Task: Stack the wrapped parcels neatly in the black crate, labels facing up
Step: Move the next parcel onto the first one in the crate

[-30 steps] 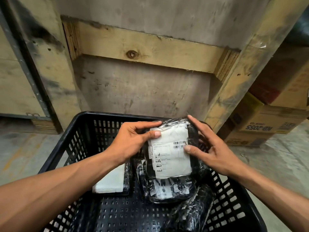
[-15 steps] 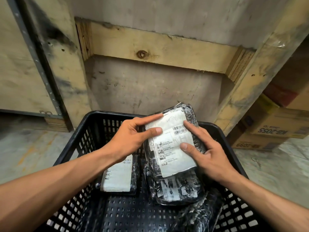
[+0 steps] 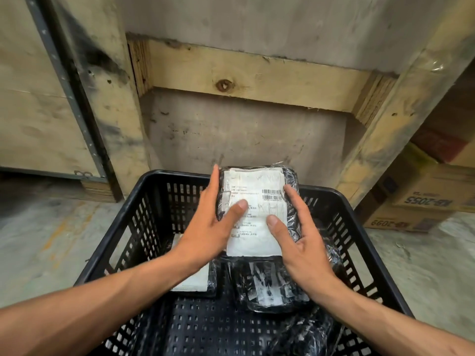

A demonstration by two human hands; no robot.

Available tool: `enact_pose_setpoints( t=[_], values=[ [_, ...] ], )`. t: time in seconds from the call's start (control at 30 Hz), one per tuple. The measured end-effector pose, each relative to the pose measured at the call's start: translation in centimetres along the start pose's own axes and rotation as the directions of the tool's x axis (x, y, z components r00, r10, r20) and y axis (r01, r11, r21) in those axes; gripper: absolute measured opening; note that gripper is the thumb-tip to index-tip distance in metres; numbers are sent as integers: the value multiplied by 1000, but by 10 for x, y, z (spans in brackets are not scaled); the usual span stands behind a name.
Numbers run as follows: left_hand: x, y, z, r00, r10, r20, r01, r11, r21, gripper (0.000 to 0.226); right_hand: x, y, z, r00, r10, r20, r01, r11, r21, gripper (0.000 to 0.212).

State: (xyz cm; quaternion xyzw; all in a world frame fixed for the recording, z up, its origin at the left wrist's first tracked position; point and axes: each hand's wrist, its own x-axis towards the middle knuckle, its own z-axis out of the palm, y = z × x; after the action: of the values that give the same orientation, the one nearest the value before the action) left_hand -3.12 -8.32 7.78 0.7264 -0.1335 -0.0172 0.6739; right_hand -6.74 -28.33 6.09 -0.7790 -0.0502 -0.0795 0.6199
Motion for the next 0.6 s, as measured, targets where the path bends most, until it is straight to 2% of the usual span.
enact_pose_setpoints(
  t=[0.07, 0.17, 0.33, 0.5, 0.6],
  values=[
    [-7, -4, 0, 1000, -23, 7, 23, 999, -33, 91, 2, 0, 1, 1000, -2, 18, 2, 1000, 3, 72],
    [-11, -6, -9, 999, -51, 6, 51, 998, -37, 91, 5, 0, 5, 992, 66, 110, -69, 997, 24, 84],
    [-25, -16, -30, 988, -150, 44, 149, 988, 33, 88, -3, 13, 21, 942, 190, 275, -152, 976, -154, 92],
    [-35, -29, -51, 948, -307, 83, 287, 939, 191, 87, -7, 28, 49, 873, 310, 378, -237, 945, -226, 108],
    [-38, -37, -65, 918, -393, 47, 364, 885, 290, 89, -3, 42, 62, 822, 348, 451, -270, 935, -230, 124]
  ],
)
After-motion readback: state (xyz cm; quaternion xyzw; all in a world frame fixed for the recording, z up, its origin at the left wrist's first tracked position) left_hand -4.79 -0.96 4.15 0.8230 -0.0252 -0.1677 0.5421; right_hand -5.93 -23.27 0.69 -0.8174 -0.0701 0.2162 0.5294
